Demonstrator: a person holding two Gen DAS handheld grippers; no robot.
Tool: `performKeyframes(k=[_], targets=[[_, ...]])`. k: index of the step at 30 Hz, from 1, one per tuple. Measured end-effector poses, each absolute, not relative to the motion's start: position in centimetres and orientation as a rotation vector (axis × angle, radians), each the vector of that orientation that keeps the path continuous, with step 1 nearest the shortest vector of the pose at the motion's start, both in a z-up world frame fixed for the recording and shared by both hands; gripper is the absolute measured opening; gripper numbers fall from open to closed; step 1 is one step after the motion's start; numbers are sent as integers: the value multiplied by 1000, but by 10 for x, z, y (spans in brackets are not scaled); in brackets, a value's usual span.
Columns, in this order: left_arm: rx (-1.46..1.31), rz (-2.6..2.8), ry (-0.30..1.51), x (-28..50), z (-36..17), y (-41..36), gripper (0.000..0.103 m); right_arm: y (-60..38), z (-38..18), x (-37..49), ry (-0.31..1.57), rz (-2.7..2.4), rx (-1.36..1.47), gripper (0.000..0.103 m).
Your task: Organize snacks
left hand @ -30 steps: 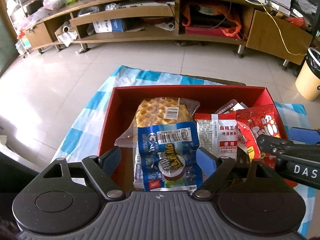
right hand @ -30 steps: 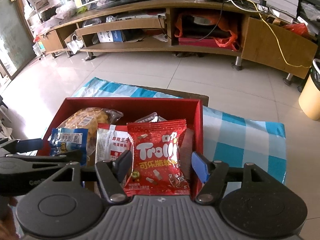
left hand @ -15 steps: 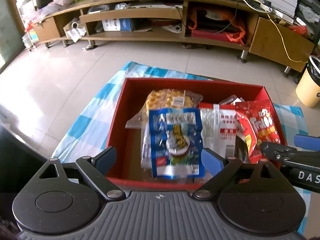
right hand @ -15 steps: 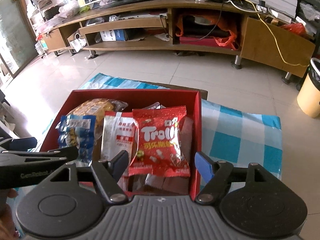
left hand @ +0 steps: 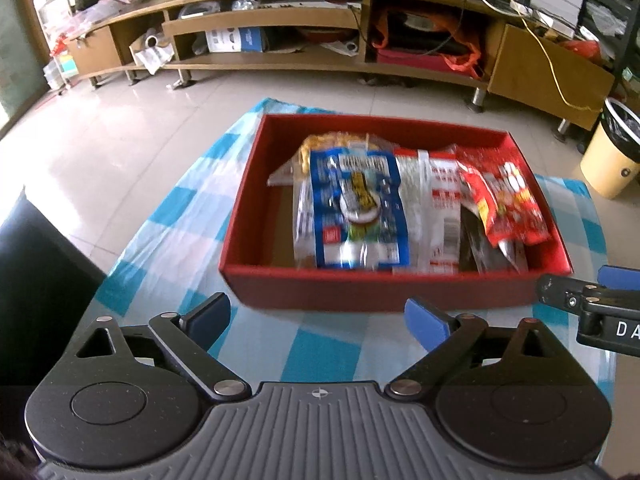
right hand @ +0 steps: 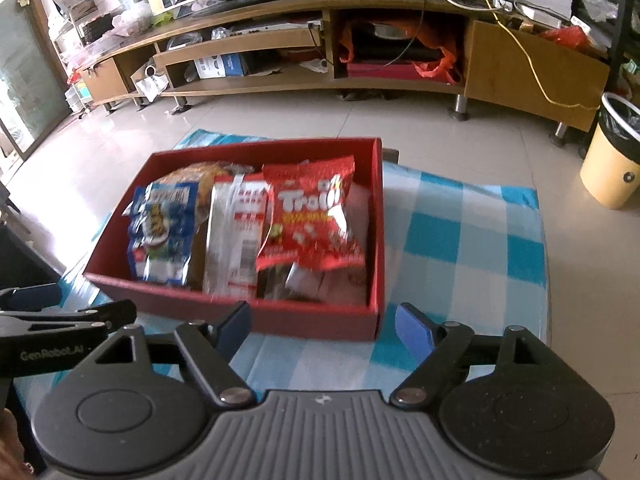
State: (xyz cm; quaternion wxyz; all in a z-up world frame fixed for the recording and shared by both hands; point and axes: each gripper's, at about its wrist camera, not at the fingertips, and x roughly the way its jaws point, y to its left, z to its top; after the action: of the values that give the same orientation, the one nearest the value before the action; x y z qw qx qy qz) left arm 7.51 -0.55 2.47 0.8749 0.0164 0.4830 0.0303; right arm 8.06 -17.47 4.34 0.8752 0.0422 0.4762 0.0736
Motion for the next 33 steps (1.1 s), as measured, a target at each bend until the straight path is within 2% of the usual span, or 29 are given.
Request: performKeyframes(k=[16,33], targets=[[130,39,1031,17,13,-9,97,-170,34,11,1017,158,116,79],[113,9,1061,1,4,-9,98,-163,25,-13,1043,169,105,79]])
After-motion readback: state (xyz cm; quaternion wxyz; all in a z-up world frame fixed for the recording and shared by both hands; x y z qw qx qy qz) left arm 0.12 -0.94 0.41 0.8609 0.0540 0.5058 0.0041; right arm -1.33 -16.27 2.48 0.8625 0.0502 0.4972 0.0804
